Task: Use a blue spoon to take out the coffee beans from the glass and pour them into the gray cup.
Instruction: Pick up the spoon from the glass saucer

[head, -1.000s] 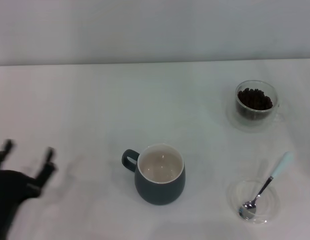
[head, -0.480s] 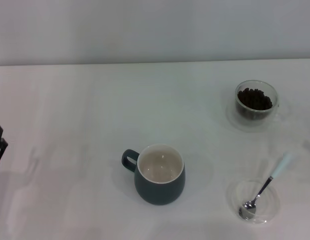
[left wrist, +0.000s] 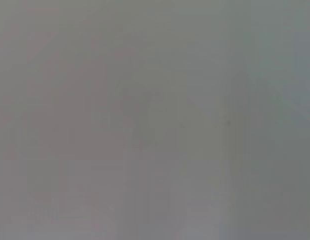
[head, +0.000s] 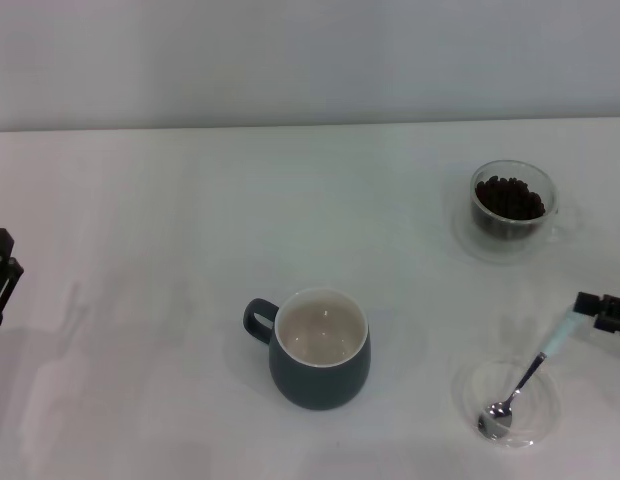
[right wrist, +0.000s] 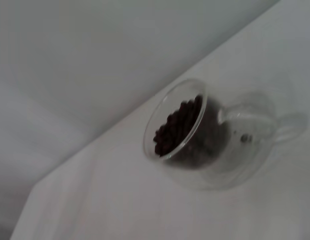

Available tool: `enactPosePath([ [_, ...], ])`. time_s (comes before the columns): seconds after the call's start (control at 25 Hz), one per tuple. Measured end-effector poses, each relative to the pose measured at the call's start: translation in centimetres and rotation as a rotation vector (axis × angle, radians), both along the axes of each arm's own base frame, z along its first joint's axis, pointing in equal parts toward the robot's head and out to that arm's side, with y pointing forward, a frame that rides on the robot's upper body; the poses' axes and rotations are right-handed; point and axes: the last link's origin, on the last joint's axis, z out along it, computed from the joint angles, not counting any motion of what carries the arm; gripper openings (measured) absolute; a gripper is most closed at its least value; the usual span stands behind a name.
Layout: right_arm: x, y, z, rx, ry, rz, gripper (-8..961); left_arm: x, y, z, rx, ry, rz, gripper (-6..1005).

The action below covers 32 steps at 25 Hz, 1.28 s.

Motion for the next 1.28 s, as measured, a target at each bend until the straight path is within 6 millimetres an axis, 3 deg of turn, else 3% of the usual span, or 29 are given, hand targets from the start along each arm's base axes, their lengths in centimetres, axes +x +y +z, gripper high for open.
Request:
enactPosePath([
  [0.52,-1.0,1.4,-1.5,-0.066,-0.022,0.023,736,-0.3,-0.3,0.0,0.001,-0.002,0.012,882],
  [0.96,-1.0,1.2,-1.9,-0.067,-0.018,0.017,689,-0.5,-0.2,0.3,0.011,0.005,0.021,883],
  [1.2,-1.1,1.1,-2.0,-0.063,-0.007,0.015,445,-0.6,-0.2,0.4,0.018,0.003,0.029,883],
  [1.28,-1.1,1.0,-2.0,-0.06,-0.001,0.016,233,-0.7,-0.3,0.4,0.018,0.003,0.031,883],
])
